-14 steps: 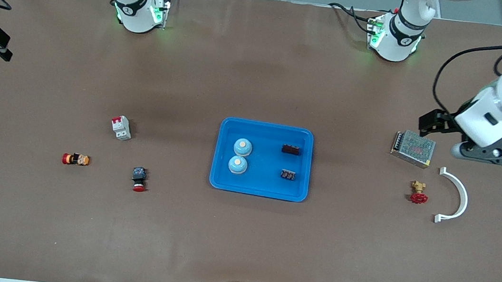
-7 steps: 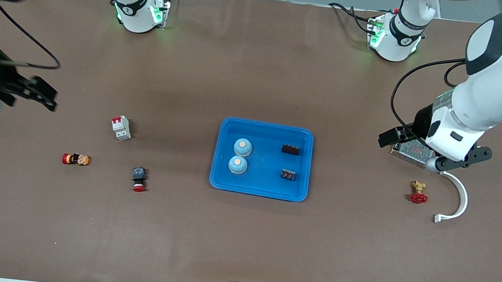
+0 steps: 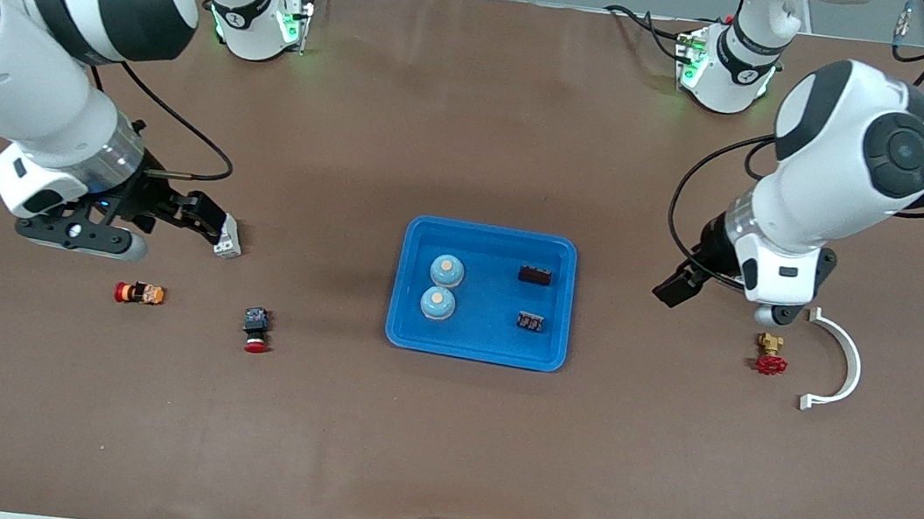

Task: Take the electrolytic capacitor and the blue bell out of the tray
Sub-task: 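Move the left gripper and the right gripper toward the blue tray, then lower the left gripper onto capacitor while the right gripper lowers onto bell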

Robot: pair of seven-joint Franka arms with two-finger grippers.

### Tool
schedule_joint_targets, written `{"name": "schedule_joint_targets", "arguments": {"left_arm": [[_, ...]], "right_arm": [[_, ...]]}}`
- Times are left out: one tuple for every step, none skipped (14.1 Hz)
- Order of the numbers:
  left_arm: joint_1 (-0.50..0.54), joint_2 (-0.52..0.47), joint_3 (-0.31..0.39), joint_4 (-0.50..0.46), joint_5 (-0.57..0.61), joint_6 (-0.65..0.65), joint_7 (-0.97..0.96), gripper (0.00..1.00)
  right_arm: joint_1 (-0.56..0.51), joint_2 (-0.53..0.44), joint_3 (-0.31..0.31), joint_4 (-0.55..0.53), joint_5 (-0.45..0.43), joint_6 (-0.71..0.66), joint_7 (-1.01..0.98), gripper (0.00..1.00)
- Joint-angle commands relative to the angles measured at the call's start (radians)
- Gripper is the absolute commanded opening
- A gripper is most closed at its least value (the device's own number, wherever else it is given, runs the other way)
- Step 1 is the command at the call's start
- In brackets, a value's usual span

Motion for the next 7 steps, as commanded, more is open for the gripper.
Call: {"name": "schedule_joint_targets", "arguments": {"left_arm": [[-0.042,0.036,0.000,-0.007,0.043,0.049,-0.201,1.00],[-0.061,0.054,0.000,-0.007,0.063,0.080,-0.277,1.00],[-0.087,0.083,0.000,-0.005,0.084,0.109,-0.350,1.00],[-0.111,0.114,0.001,-0.005,0.123,0.138,-0.441,1.00],[-0.122,0.146,0.000,-0.001,0.165,0.167,-0.531,1.00],[-0.136,0.175,0.000,0.004,0.190,0.198,-0.611,1.00],[-0.154,0.209,0.000,0.019,0.200,0.218,-0.677,1.00]], "right_arm": [[0.060,0.056,-0.009,0.024,0.030,0.040,0.094,1.00],[0.099,0.075,-0.011,0.026,0.021,0.063,0.128,1.00],[0.124,0.093,-0.011,0.026,0.017,0.091,0.163,1.00],[0.149,0.116,-0.011,0.026,0.017,0.124,0.191,1.00],[0.178,0.137,-0.011,0.026,0.016,0.158,0.225,1.00],[0.199,0.160,-0.011,0.026,0.013,0.190,0.260,1.00],[0.222,0.180,-0.011,0.026,0.011,0.216,0.278,1.00]]}}
